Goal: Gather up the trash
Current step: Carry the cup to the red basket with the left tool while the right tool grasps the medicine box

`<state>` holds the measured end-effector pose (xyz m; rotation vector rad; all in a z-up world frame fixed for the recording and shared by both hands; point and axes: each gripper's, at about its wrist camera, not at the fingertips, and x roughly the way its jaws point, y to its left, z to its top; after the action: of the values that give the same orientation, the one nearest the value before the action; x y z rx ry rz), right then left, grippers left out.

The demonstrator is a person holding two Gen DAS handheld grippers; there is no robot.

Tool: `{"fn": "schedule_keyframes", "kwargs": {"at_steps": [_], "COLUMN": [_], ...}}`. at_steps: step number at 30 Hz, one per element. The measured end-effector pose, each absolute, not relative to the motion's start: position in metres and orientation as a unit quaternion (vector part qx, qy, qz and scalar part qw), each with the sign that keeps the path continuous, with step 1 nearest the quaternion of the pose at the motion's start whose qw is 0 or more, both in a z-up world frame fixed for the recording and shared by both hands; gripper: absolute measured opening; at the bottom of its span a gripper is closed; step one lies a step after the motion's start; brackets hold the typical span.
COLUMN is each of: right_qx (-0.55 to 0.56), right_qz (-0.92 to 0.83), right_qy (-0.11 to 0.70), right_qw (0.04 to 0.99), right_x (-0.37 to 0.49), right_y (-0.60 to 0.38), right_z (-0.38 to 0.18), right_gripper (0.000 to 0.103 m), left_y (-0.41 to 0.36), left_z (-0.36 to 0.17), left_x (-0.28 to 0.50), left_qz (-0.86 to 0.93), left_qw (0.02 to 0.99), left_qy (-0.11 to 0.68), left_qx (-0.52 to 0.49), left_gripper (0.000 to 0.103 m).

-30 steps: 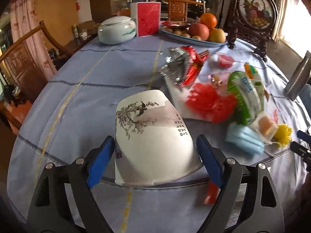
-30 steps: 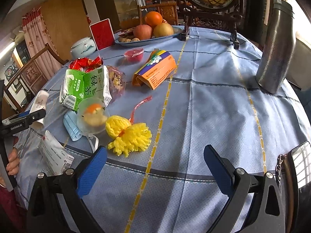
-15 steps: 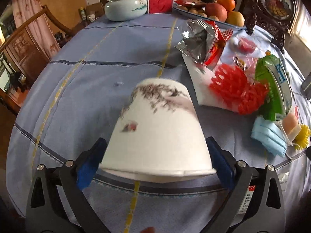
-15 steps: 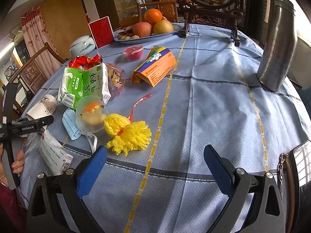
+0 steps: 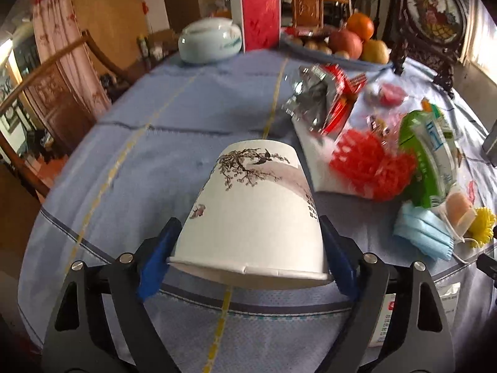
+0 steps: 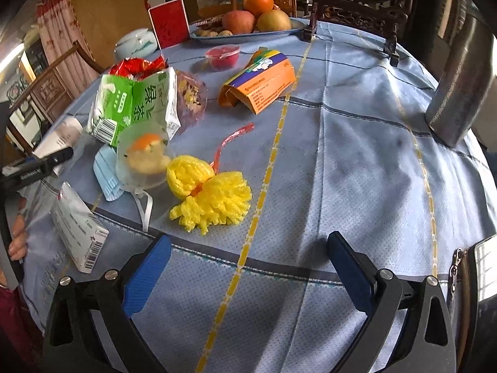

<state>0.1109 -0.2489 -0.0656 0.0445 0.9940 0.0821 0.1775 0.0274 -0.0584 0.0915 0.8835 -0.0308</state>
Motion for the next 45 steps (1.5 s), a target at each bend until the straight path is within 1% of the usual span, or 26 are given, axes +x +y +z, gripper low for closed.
{"fn": "schedule_keyframes", "kwargs": {"at_steps": [5, 8, 10, 12, 14, 17, 19, 21, 24, 26, 27, 28, 30, 31, 32, 36, 39, 41, 42, 43, 45], "right_qx": [0.014, 0.053, 0.098, 0.128, 0.123, 0.062, -0.013, -0.092, -0.156, -0.163, -0.162, -0.157, -0.138, -0.125, -0.118, -0.095, -0.092, -0.083, -0.077, -0.073, -0.070], "right_qz": [0.039, 0.064, 0.112, 0.165, 0.213, 0.284, 0.302, 0.299, 0.285, 0.279, 0.276, 0.275, 0.280, 0.281, 0.281, 0.279, 0.280, 0.284, 0.288, 0.294, 0.311], "right_qy": [0.478, 0.463, 0.438, 0.394, 0.381, 0.384, 0.383, 0.377, 0.376, 0.383, 0.398, 0.409, 0.422, 0.420, 0.418, 0.413, 0.405, 0.398, 0.394, 0.389, 0.372], "right_qw": [0.877, 0.882, 0.886, 0.895, 0.891, 0.876, 0.873, 0.872, 0.868, 0.865, 0.860, 0.856, 0.851, 0.853, 0.856, 0.862, 0.866, 0.868, 0.869, 0.870, 0.872], "right_x": [0.110, 0.106, 0.100, 0.088, 0.082, 0.075, 0.070, 0.069, 0.077, 0.087, 0.095, 0.097, 0.099, 0.097, 0.095, 0.090, 0.090, 0.086, 0.086, 0.084, 0.075], "right_y": [-0.249, -0.259, -0.269, -0.275, -0.264, -0.220, -0.183, -0.148, -0.118, -0.113, -0.111, -0.109, -0.111, -0.115, -0.117, -0.121, -0.114, -0.108, -0.102, -0.099, -0.088], "right_z": [-0.066, -0.062, -0.055, -0.044, -0.038, -0.032, -0.028, -0.029, -0.037, -0.042, -0.046, -0.048, -0.050, -0.048, -0.047, -0.042, -0.039, -0.035, -0.031, -0.027, -0.015], "right_gripper": [0.099, 0.099, 0.098, 0.098, 0.098, 0.098, 0.098, 0.098, 0.097, 0.093, 0.087, 0.074, 0.057, 0.047, 0.041, 0.040, 0.040, 0.040, 0.040, 0.040, 0.040], "left_y": [0.045, 0.070, 0.090, 0.111, 0.135, 0.169, 0.196, 0.223, 0.257, 0.278, 0.287, 0.296, 0.312, 0.319, 0.324, 0.344, 0.355, 0.358, 0.358, 0.358, 0.354], "left_z": [-0.039, -0.016, -0.003, 0.004, 0.005, 0.001, -0.002, -0.004, -0.010, -0.017, -0.023, -0.030, -0.047, -0.056, -0.064, -0.103, -0.129, -0.138, -0.138, -0.138, -0.134], "left_x": [0.158, 0.135, 0.119, 0.104, 0.086, 0.060, 0.037, 0.007, -0.032, -0.058, -0.070, -0.081, -0.102, -0.111, -0.118, -0.143, -0.146, -0.146, -0.145, -0.145, -0.146], "left_qz": [-0.048, -0.054, -0.045, -0.034, -0.012, 0.023, 0.054, 0.089, 0.132, 0.158, 0.171, 0.181, 0.206, 0.217, 0.225, 0.245, 0.253, 0.277, 0.285, 0.292, 0.315], "left_qw": [0.922, 0.932, 0.937, 0.939, 0.936, 0.930, 0.926, 0.922, 0.914, 0.904, 0.897, 0.890, 0.873, 0.865, 0.858, 0.830, 0.815, 0.804, 0.803, 0.804, 0.806], "left_qy": [0.384, 0.357, 0.344, 0.340, 0.346, 0.357, 0.361, 0.359, 0.355, 0.359, 0.364, 0.370, 0.386, 0.393, 0.400, 0.425, 0.440, 0.447, 0.445, 0.442, 0.431], "left_qx": [-0.001, -0.029, -0.039, -0.050, -0.062, -0.082, -0.098, -0.117, -0.148, -0.171, -0.185, -0.196, -0.215, -0.223, -0.232, -0.266, -0.281, -0.279, -0.276, -0.271, -0.257], "left_gripper": [0.082, 0.082, 0.082, 0.082, 0.082, 0.082, 0.082, 0.082, 0.082, 0.082, 0.082, 0.082, 0.082, 0.082, 0.082, 0.083, 0.085, 0.086, 0.088, 0.092, 0.095]}}
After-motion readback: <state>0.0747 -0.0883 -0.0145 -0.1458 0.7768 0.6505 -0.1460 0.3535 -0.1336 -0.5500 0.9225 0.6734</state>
